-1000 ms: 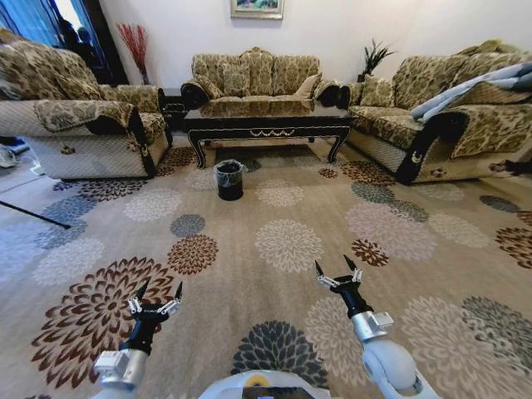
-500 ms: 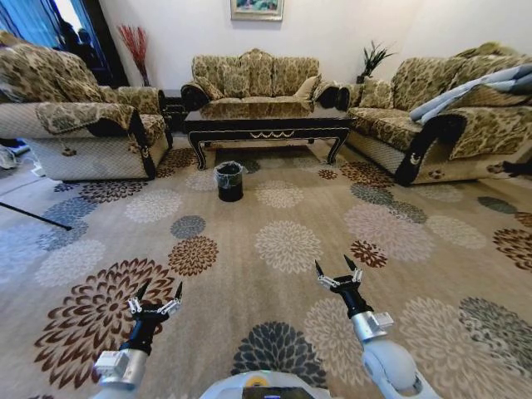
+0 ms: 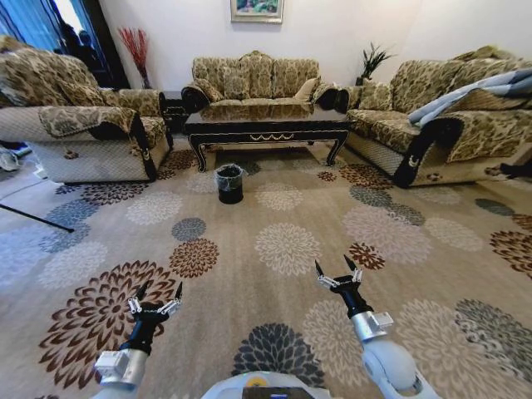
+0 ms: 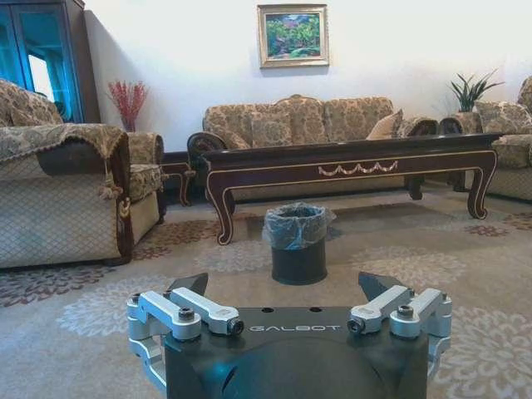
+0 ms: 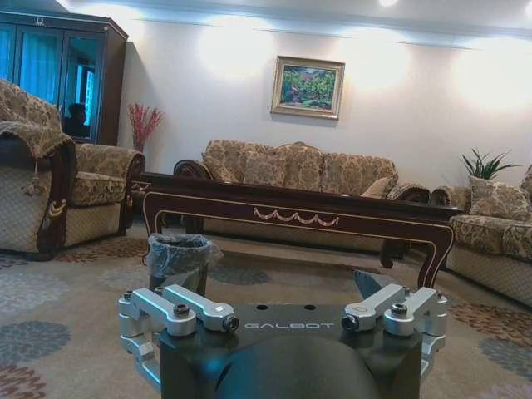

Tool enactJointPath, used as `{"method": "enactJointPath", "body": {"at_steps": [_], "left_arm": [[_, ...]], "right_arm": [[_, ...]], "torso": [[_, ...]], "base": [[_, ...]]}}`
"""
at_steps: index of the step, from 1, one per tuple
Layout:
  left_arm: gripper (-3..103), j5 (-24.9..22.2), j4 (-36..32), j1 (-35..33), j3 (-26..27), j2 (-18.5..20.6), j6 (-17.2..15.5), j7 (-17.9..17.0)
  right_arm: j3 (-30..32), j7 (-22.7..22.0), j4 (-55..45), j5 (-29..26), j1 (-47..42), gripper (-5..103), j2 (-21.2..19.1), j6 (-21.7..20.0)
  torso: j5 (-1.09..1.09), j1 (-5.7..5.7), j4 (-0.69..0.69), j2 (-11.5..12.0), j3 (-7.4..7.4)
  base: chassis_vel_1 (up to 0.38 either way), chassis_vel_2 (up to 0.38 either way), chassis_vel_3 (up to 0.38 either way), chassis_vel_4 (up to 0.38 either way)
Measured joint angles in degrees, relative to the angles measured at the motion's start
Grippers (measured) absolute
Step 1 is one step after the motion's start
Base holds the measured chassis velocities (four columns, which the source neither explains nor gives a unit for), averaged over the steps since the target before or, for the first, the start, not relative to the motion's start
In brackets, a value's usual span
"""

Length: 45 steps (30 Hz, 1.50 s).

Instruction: Move to the front of the table and pick up the trash from the floor, then place it into the trash bin.

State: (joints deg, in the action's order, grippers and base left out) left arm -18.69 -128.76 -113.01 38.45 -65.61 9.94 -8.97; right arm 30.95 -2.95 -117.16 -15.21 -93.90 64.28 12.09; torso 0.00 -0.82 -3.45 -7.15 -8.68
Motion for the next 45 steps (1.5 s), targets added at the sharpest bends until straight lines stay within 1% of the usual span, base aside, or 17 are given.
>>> {"method": "enactJointPath", "body": {"at_steps": [2, 8, 15, 17, 20, 22, 27, 28, 38, 44, 45], "left_arm": [[100, 0.0, 0.0, 0.0, 0.0, 0.0, 0.0, 0.0], [100, 0.0, 0.0, 0.0, 0.0, 0.0, 0.0, 0.0], [100, 0.0, 0.0, 0.0, 0.0, 0.0, 0.0, 0.0], [100, 0.0, 0.0, 0.0, 0.0, 0.0, 0.0, 0.0], [100, 0.0, 0.0, 0.0, 0.0, 0.0, 0.0, 0.0], [100, 0.0, 0.0, 0.0, 0.0, 0.0, 0.0, 0.0], [100, 0.0, 0.0, 0.0, 0.0, 0.0, 0.0, 0.0], [100, 0.0, 0.0, 0.0, 0.0, 0.0, 0.0, 0.0], [100, 0.0, 0.0, 0.0, 0.0, 0.0, 0.0, 0.0], [100, 0.0, 0.0, 0.0, 0.0, 0.0, 0.0, 0.0], [100, 0.0, 0.0, 0.0, 0.0, 0.0, 0.0, 0.0]], "right_arm": [[0.0, 0.0, 0.0, 0.0, 0.0, 100, 0.0, 0.0], [0.0, 0.0, 0.0, 0.0, 0.0, 100, 0.0, 0.0], [0.0, 0.0, 0.0, 0.0, 0.0, 100, 0.0, 0.0], [0.0, 0.0, 0.0, 0.0, 0.0, 100, 0.0, 0.0], [0.0, 0.0, 0.0, 0.0, 0.0, 100, 0.0, 0.0], [0.0, 0.0, 0.0, 0.0, 0.0, 100, 0.0, 0.0], [0.0, 0.0, 0.0, 0.0, 0.0, 100, 0.0, 0.0], [0.0, 0.0, 0.0, 0.0, 0.0, 100, 0.0, 0.0], [0.0, 0.0, 0.0, 0.0, 0.0, 100, 0.0, 0.0], [0.0, 0.0, 0.0, 0.0, 0.0, 100, 0.0, 0.0], [0.0, 0.0, 0.0, 0.0, 0.0, 100, 0.0, 0.0]], "torso": [[0.0, -0.11, 0.0, -0.63, -0.53], [0.0, -0.38, -0.01, -1.72, -1.34], [0.0, -0.89, -0.01, -3.59, -2.71], [0.0, -0.93, 0.0, -3.78, -2.85], [0.0, -1.17, -0.01, -4.71, -3.55], [0.0, -1.22, 0.0, -4.9, -3.7], [0.0, -1.63, 0.0, -6.36, -4.73], [0.0, -1.63, 0.0, -6.36, -4.73], [0.0, -2.35, -0.01, -8.86, -6.52], [0.0, -2.74, 0.0, -9.97, -7.23], [0.0, -2.83, 0.0, -10.39, -7.56]], "base": [[0.0, 0.0, 0.0, 0.0], [0.0, 0.0, 0.0, 0.0], [0.0, 0.0, 0.0, 0.0], [0.0, 0.0, 0.0, 0.0], [0.0, 0.0, 0.0, 0.0], [0.0, 0.0, 0.0, 0.0], [0.0, 0.0, 0.0, 0.0], [0.0, 0.0, 0.0, 0.0], [0.0, 0.0, 0.0, 0.0], [0.0, 0.0, 0.0, 0.0], [0.0, 0.0, 0.0, 0.0]]}}
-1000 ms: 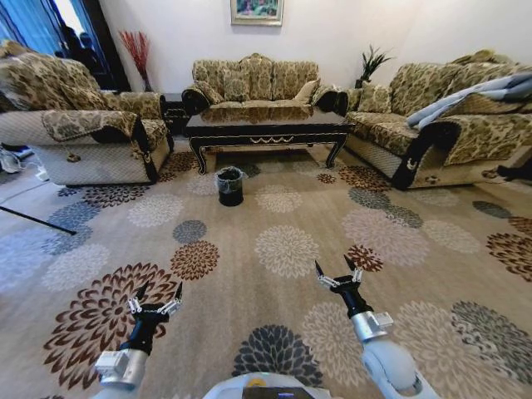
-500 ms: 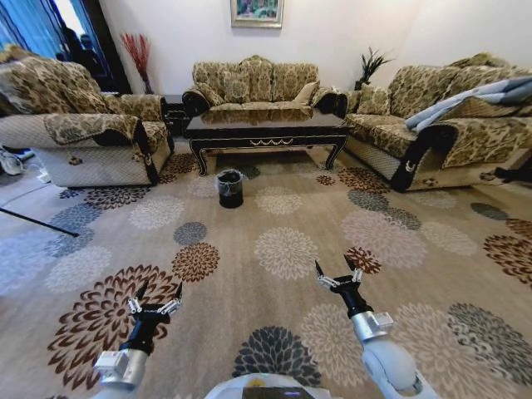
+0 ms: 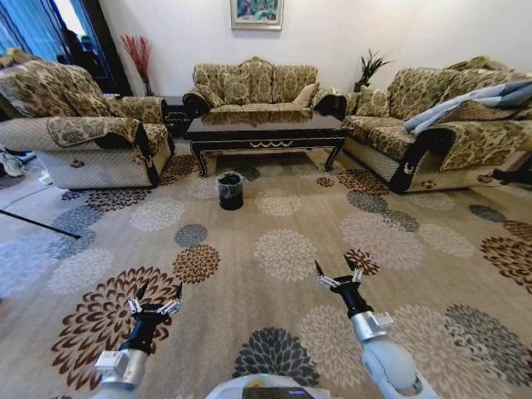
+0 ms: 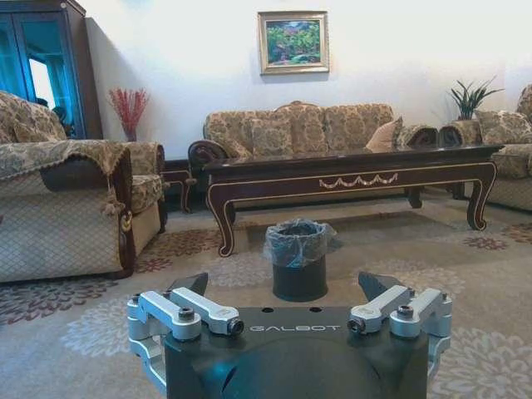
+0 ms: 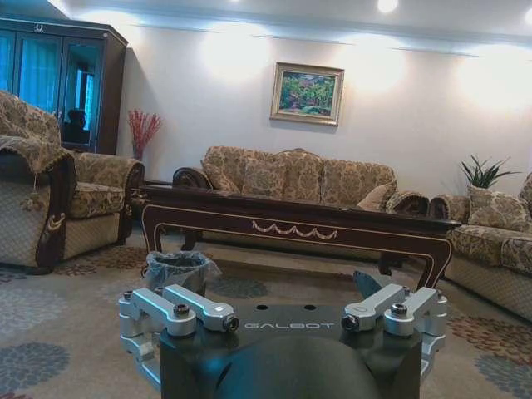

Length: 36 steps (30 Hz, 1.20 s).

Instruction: Move to the front of the table and pick up the trash from the floor, then place it into the trash bin.

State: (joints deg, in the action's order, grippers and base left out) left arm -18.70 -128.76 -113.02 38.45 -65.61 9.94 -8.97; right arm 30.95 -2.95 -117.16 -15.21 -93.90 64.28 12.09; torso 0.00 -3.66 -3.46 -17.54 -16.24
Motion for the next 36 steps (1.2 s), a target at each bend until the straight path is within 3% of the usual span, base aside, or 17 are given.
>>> {"method": "enactJointPath", "body": {"at_steps": [36], "left_arm": [[100, 0.0, 0.0, 0.0, 0.0, 0.0, 0.0, 0.0]], "right_arm": [[0.0, 0.0, 0.0, 0.0, 0.0, 100, 0.0, 0.0]], "torso": [[0.0, -3.22, 0.0, -9.02, -5.79]], "base": [[0.0, 0.0, 0.0, 0.0]]}}
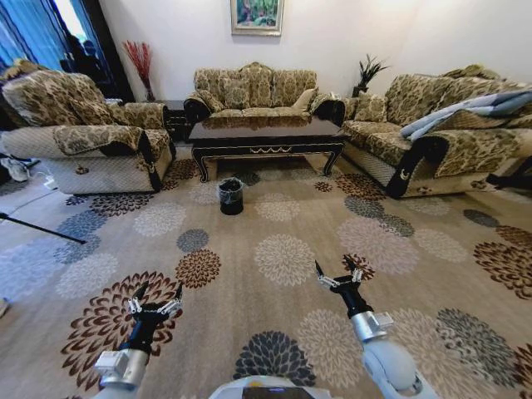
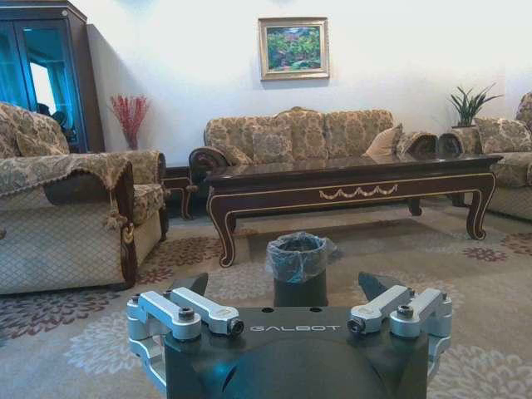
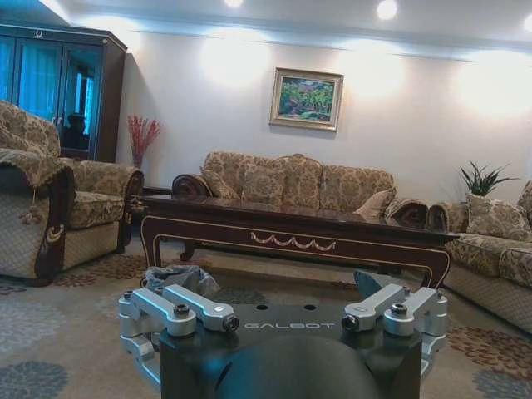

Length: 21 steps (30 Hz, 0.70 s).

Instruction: Move to the front of the table and pick up the trash from the floor, then place it into the trash bin.

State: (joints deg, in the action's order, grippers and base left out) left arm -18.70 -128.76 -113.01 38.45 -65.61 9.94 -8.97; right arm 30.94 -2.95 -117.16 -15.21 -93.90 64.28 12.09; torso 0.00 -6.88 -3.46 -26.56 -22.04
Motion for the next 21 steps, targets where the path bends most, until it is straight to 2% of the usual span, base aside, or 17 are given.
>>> {"method": "enactJointPath", "body": {"at_steps": [21], "left_arm": [[100, 0.0, 0.0, 0.0, 0.0, 0.0, 0.0, 0.0]], "right_arm": [[0.0, 0.0, 0.0, 0.0, 0.0, 100, 0.0, 0.0]], "torso": [[0.0, -1.88, 0.0, -5.01, -3.13]], "base": [[0.0, 0.0, 0.0, 0.0]]}}
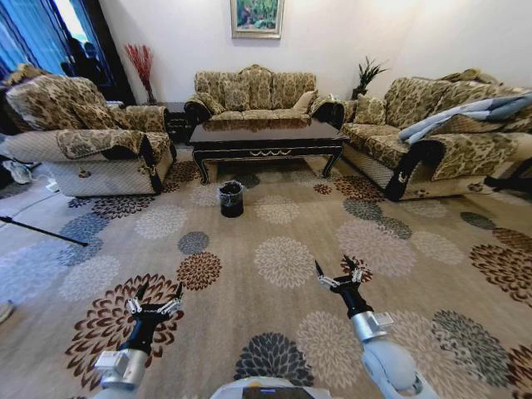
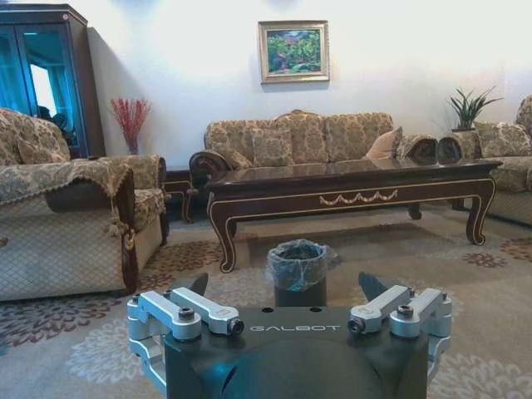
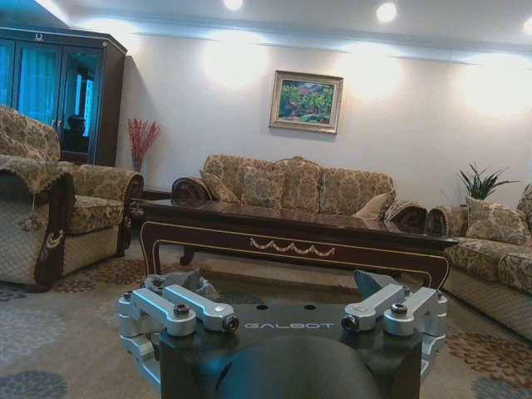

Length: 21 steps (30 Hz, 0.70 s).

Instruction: Move to the front of the table and pick up the trash from the floor, then place it into the trash bin.

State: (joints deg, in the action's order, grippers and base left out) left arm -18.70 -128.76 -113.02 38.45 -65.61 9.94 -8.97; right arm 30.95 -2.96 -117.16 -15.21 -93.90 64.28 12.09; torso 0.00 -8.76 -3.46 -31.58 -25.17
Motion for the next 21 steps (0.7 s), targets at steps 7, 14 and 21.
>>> {"method": "enactJointPath", "body": {"at_steps": [7, 14, 21], "left_arm": [[100, 0.0, 0.0, 0.0, 0.0, 0.0, 0.0, 0.0], [100, 0.0, 0.0, 0.0, 0.0, 0.0, 0.0, 0.0], [100, 0.0, 0.0, 0.0, 0.0, 0.0, 0.0, 0.0]], "right_arm": [[0.0, 0.0, 0.0, 0.0, 0.0, 100, 0.0, 0.0], [0.0, 0.0, 0.0, 0.0, 0.0, 100, 0.0, 0.0], [0.0, 0.0, 0.0, 0.0, 0.0, 100, 0.0, 0.0]], "torso": [[0.0, -0.56, 0.0, -1.4, -0.85], [0.0, -1.4, 0.0, -3.34, -1.94], [0.0, -2.15, 0.0, -5.18, -3.03]], "base": [[0.0, 0.0, 0.0, 0.0], [0.0, 0.0, 0.0, 0.0], [0.0, 0.0, 0.0, 0.0]]}}
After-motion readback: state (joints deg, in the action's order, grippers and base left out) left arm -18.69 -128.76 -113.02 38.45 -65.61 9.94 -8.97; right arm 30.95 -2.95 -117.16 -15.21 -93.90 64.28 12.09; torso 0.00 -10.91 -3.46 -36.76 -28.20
